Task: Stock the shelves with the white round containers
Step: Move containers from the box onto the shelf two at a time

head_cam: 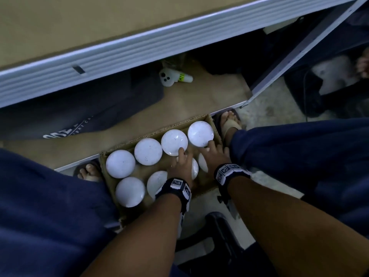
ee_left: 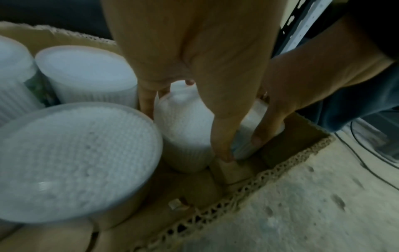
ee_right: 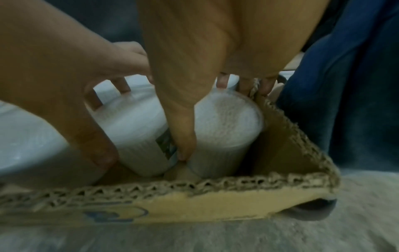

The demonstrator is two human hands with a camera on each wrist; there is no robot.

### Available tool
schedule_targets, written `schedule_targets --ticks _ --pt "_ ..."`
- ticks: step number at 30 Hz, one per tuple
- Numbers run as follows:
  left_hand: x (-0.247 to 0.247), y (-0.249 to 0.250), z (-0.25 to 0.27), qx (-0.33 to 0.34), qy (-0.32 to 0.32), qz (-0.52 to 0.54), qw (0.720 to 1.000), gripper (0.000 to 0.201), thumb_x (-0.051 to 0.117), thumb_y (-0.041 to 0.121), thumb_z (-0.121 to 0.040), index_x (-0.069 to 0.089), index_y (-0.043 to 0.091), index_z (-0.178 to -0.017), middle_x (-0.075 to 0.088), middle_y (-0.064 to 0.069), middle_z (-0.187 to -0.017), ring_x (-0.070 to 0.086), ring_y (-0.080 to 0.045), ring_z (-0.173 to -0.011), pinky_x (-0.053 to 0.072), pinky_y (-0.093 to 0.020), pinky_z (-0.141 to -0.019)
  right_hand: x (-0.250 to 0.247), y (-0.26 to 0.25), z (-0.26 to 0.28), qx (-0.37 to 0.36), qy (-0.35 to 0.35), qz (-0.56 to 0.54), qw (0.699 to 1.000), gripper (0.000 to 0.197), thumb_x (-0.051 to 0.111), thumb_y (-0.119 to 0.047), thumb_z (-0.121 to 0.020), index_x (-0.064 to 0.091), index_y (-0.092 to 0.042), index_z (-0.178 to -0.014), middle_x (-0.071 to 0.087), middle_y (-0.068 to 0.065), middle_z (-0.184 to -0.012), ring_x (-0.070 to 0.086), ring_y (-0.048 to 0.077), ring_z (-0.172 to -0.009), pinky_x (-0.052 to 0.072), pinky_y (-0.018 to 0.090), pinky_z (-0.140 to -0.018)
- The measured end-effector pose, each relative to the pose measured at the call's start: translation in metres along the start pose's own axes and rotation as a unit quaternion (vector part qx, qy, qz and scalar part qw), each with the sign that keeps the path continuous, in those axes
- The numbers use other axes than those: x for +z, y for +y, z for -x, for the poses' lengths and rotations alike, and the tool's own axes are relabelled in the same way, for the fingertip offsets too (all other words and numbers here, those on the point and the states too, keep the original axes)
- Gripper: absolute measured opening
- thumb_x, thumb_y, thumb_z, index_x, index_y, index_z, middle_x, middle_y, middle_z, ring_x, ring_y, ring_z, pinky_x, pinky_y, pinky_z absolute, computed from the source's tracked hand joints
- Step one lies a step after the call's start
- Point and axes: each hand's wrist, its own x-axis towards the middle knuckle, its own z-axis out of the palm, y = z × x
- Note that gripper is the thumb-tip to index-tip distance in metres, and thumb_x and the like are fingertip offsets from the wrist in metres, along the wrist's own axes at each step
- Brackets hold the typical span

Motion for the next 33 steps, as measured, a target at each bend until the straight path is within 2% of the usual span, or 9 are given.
schedule_targets --ticks 3,7,11,15,17,21,26,29,33 --pt "0.002 -0.002 0.000 -0.006 0.004 0.011 1.000 0.080 0.071 0.006 -0.068 0.033 0.022 -0.136 0.021 -0.005 -0.146 0.049 -0.031 -0.114 0.053 -0.038 -0.083 -0.001 0.001 -0.003 0.003 -0.013 -0.009 1.000 0.065 0.066 -0.040 -0.073 0.042 -0.028 -0.133 0.037 0.009 -0.130 0.048 0.034 -0.110 0.034 0.043 -0.091" --pt "-0.012 0.000 0.005 -0.006 -0.029 -0.004 1.000 0.080 0.072 0.020 -0.069 0.028 0.017 -0.136 0.029 -0.008 -0.134 0.043 -0.030 -0.124 0.046 -0.038 -0.098 -0.016 0.006 -0.002 0.009 -0.053 -0.055 0.997 0.072 0.067 -0.043 -0.073 0.034 -0.032 -0.137 0.026 0.008 -0.137 0.036 0.037 -0.127 0.029 0.049 -0.101" --pt "-0.050 -0.001 0.018 -0.015 -0.063 0.023 0.998 0.094 0.076 0.043 -0.066 0.023 0.023 -0.141 0.028 -0.008 -0.138 0.033 -0.030 -0.132 0.033 -0.044 -0.112 -0.045 0.001 0.007 0.000 -0.066 -0.064 0.996 0.084 0.072 -0.049 -0.066 0.030 -0.034 -0.137 0.013 0.009 -0.148 0.025 0.039 -0.136 0.021 0.055 -0.109" --pt "-0.093 -0.002 0.035 -0.027 -0.046 0.081 0.995 0.092 0.075 0.040 -0.066 0.025 0.025 -0.142 0.023 -0.008 -0.140 0.028 -0.035 -0.135 0.028 -0.044 -0.114 -0.086 0.001 0.026 -0.009 -0.058 -0.054 0.997 0.086 0.069 -0.045 -0.072 0.025 -0.029 -0.144 -0.005 0.011 -0.159 0.012 0.043 -0.143 0.018 0.058 -0.115" --pt "-0.116 0.002 0.047 -0.018 -0.028 0.080 0.996 0.088 0.075 0.038 -0.068 0.027 0.024 -0.141 0.024 -0.007 -0.143 0.027 -0.032 -0.135 0.028 -0.041 -0.114 -0.114 0.002 0.036 -0.030 -0.061 -0.027 0.997 0.091 0.072 -0.045 -0.070 0.025 -0.027 -0.146 0.002 0.011 -0.159 0.014 0.044 -0.143 0.026 0.058 -0.112" --pt "-0.158 0.009 0.078 -0.002 0.019 0.109 0.994 0.074 0.073 0.038 -0.066 0.040 0.024 -0.130 0.035 -0.004 -0.138 0.034 -0.029 -0.131 0.035 -0.044 -0.109 -0.169 0.001 0.067 -0.061 0.007 -0.010 0.998 0.085 0.076 -0.053 -0.047 0.044 -0.036 -0.123 0.023 0.009 -0.144 0.045 0.043 -0.119 0.046 0.053 -0.095" --pt "-0.217 0.012 0.120 0.021 0.082 0.116 0.990 0.082 0.079 0.039 -0.057 0.039 0.025 -0.128 0.028 -0.005 -0.130 0.034 -0.037 -0.123 0.041 -0.040 -0.097 -0.234 0.001 0.122 -0.071 0.090 -0.005 0.993 0.078 0.080 -0.046 -0.057 0.048 -0.027 -0.126 0.025 0.008 -0.135 0.040 0.040 -0.119 0.042 0.048 -0.094" --pt "-0.260 0.012 0.151 0.054 0.131 0.096 0.985 0.072 0.078 0.036 -0.065 0.043 0.024 -0.127 0.033 -0.001 -0.118 0.034 -0.028 -0.109 0.035 -0.035 -0.091 -0.270 -0.003 0.156 -0.094 0.140 -0.019 0.985 0.077 0.081 -0.045 -0.058 0.046 -0.032 -0.125 0.030 0.007 -0.126 0.042 0.038 -0.112 0.042 0.046 -0.091" --pt "-0.307 0.004 0.187 0.065 0.202 0.089 0.973 0.079 0.080 0.036 -0.061 0.045 0.024 -0.131 0.038 -0.005 -0.125 0.040 -0.030 -0.119 0.039 -0.034 -0.095 -0.311 -0.012 0.195 -0.127 0.201 -0.051 0.970 0.079 0.081 -0.041 -0.058 0.046 -0.034 -0.128 0.033 0.004 -0.124 0.044 0.035 -0.114 0.045 0.044 -0.092"
